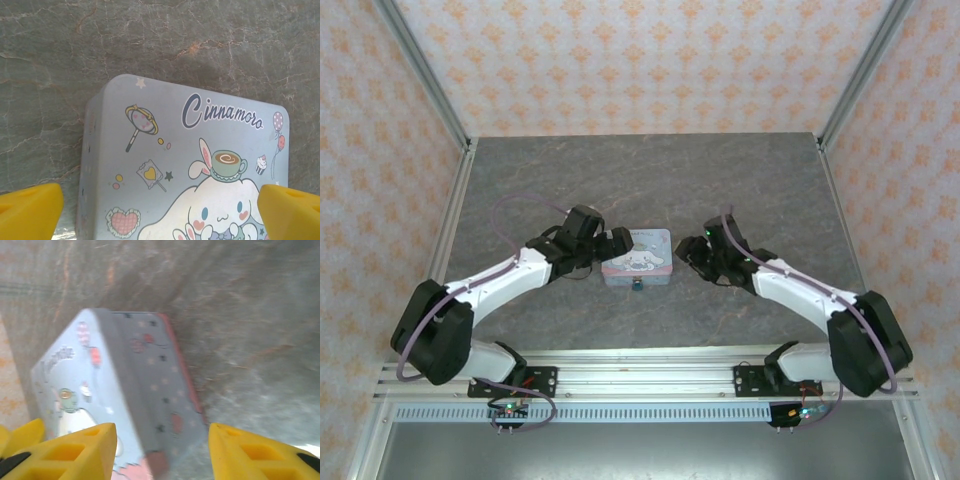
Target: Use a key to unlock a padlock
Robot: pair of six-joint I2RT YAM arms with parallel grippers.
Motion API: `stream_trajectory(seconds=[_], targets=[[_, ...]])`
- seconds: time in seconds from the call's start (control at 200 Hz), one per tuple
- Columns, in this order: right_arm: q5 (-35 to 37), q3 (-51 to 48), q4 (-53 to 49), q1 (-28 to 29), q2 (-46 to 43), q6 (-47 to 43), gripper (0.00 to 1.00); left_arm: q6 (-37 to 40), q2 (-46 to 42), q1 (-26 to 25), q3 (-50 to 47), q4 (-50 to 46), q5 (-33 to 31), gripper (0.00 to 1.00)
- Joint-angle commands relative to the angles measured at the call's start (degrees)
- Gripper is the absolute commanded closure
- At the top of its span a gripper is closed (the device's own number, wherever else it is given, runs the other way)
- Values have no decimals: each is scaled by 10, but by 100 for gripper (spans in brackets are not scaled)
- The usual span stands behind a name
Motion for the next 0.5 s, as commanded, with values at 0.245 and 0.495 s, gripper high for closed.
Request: stream_trajectory(seconds=[0.245, 0.495], targets=[[-2, 52, 56, 13, 82, 23, 57, -25, 51, -6, 15, 57, 19, 0], [-4, 92, 59, 13, 132, 18, 66, -27, 99, -6, 53, 68, 26, 0]])
